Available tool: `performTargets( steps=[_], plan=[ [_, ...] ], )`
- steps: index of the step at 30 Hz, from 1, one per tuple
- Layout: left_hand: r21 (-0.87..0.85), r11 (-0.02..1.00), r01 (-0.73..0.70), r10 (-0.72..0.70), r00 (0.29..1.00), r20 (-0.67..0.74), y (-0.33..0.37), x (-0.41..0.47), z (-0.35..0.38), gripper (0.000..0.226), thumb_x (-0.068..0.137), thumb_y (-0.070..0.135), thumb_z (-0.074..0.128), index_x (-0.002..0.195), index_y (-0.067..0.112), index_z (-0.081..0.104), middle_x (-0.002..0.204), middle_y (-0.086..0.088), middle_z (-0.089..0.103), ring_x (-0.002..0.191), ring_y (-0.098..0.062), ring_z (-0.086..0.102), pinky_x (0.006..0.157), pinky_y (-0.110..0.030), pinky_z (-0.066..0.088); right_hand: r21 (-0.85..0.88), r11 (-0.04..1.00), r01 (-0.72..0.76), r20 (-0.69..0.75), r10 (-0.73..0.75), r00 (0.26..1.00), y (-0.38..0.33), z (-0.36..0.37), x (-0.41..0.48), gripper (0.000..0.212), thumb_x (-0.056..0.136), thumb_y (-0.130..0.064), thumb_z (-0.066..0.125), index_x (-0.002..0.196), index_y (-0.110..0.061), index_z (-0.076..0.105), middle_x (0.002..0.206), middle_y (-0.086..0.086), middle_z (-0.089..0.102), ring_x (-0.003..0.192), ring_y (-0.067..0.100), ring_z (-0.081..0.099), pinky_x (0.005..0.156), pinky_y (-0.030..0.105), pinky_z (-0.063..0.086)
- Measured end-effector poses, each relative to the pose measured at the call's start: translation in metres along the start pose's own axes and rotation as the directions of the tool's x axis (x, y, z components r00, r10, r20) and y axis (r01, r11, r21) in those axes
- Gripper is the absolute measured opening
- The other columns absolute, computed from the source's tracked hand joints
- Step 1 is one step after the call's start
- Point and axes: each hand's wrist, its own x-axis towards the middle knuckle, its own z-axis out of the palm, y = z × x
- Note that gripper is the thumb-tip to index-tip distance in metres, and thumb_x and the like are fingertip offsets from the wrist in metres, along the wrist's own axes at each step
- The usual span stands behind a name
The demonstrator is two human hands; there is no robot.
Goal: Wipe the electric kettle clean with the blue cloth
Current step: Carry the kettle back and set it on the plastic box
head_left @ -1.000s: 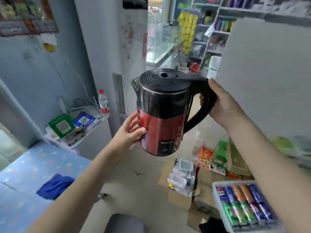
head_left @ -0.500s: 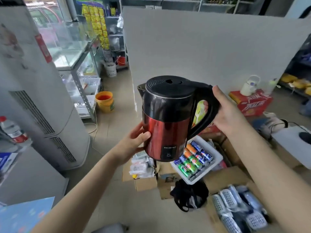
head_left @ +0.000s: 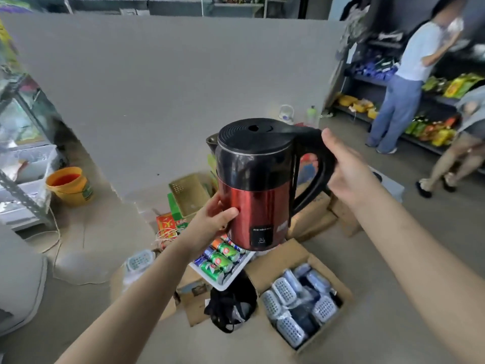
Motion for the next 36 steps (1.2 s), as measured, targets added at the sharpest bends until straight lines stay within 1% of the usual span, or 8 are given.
performTargets(
  steps=[3, 8, 11, 15, 19, 22, 27, 36],
  plan=[
    [-0.017, 1.0, 0.003, -0.003, 1.0, 0.019, -0.005, 0.044, 0.056, 0.056, 0.085, 0.03, 0.067, 0.139, 0.029, 0.052, 0.127, 0.006, 0.068, 0.113, -0.012, 0.067, 0.088, -0.034, 0.058, -0.031, 0.999, -0.014, -0.013, 0.013, 1.0, -0.022, -0.06, 0.016, 0.058, 0.08, -0.047, 0.07, 0.125, -0.01, 0.066, 0.106, 0.002, 0.071, 0.093, 0.013, 0.066, 0.089, 0.029, 0.049],
    [-0.015, 1.0, 0.024, -0.023, 0.996, 0.08, -0.006, 0.113, 0.121, 0.052, 0.088, 0.026, 0.067, 0.138, 0.025, 0.052, 0.12, 0.008, 0.072, 0.108, -0.011, 0.069, 0.089, -0.035, 0.058, -0.042, 0.999, -0.014, -0.153, 0.008, 0.988, -0.047, -0.137, 0.048, 0.024, 0.093, -0.039, 0.062, 0.09, -0.018, 0.074, 0.074, -0.001, 0.06, 0.064, 0.008, 0.055, 0.06, 0.019, 0.047],
    [0.014, 1.0, 0.014, -0.015, 0.995, 0.102, -0.003, 0.155, 0.146, 0.05, 0.092, 0.022, 0.068, 0.139, 0.024, 0.051, 0.117, 0.011, 0.072, 0.104, -0.008, 0.07, 0.085, -0.03, 0.058, -0.042, 0.999, -0.013, -0.186, 0.005, 0.982, -0.057, -0.174, 0.068, 0.025, 0.092, -0.04, 0.063, 0.091, -0.016, 0.072, 0.074, 0.0, 0.06, 0.062, 0.008, 0.056, 0.061, 0.019, 0.047],
    [0.042, 0.999, 0.033, -0.039, 0.987, 0.158, 0.0, 0.209, 0.181, 0.08, 0.073, 0.044, 0.076, 0.146, 0.028, 0.045, 0.13, 0.006, 0.067, 0.114, -0.013, 0.067, 0.086, -0.029, 0.056, -0.01, 1.0, 0.007, -0.244, -0.009, 0.97, -0.072, -0.219, 0.091, 0.028, 0.092, -0.038, 0.063, 0.101, -0.014, 0.071, 0.072, -0.005, 0.069, 0.063, 0.006, 0.062, 0.062, 0.018, 0.05],
    [0.063, 0.997, 0.046, -0.058, 0.976, 0.21, 0.003, 0.255, 0.224, 0.067, 0.083, 0.04, 0.078, 0.142, 0.031, 0.047, 0.129, 0.009, 0.067, 0.113, -0.014, 0.068, 0.079, -0.022, 0.057, -0.007, 1.0, 0.029, -0.292, -0.03, 0.956, -0.085, -0.27, 0.115, 0.037, 0.09, -0.04, 0.064, 0.109, -0.008, 0.069, 0.074, -0.002, 0.063, 0.066, 0.009, 0.057, 0.064, 0.018, 0.049],
    [0.069, 0.996, 0.05, -0.065, 0.97, 0.236, 0.003, 0.293, 0.254, 0.063, 0.083, 0.04, 0.075, 0.14, 0.037, 0.049, 0.129, 0.011, 0.067, 0.115, -0.013, 0.067, 0.088, -0.03, 0.056, -0.036, 0.999, 0.015, -0.312, -0.025, 0.95, -0.096, -0.308, 0.136, 0.029, 0.092, -0.041, 0.061, 0.096, -0.014, 0.07, 0.074, 0.002, 0.053, 0.064, 0.01, 0.049, 0.062, 0.021, 0.044],
    [0.059, 0.996, 0.061, -0.073, 0.97, 0.233, -0.004, 0.362, 0.322, 0.082, 0.068, 0.056, 0.081, 0.141, 0.041, 0.048, 0.137, 0.009, 0.062, 0.122, -0.017, 0.064, 0.102, -0.045, 0.051, -0.066, 0.997, -0.046, -0.369, 0.018, 0.929, -0.118, -0.392, 0.184, 0.033, 0.079, -0.049, 0.07, 0.094, -0.019, 0.072, 0.076, 0.003, 0.057, 0.067, 0.011, 0.055, 0.051, 0.021, 0.05],
    [-0.036, 0.996, 0.085, -0.08, 0.989, 0.122, -0.017, 0.47, 0.493, 0.067, 0.065, 0.05, 0.081, 0.127, 0.042, 0.056, 0.121, 0.02, 0.069, 0.105, 0.0, 0.069, 0.087, -0.032, 0.055, -0.086, 0.993, -0.08, -0.245, 0.057, 0.968, -0.177, -0.574, 0.277, 0.03, 0.081, -0.045, 0.07, 0.094, -0.019, 0.074, 0.078, -0.003, 0.064, 0.072, 0.008, 0.058, 0.072, 0.023, 0.047]
  ],
)
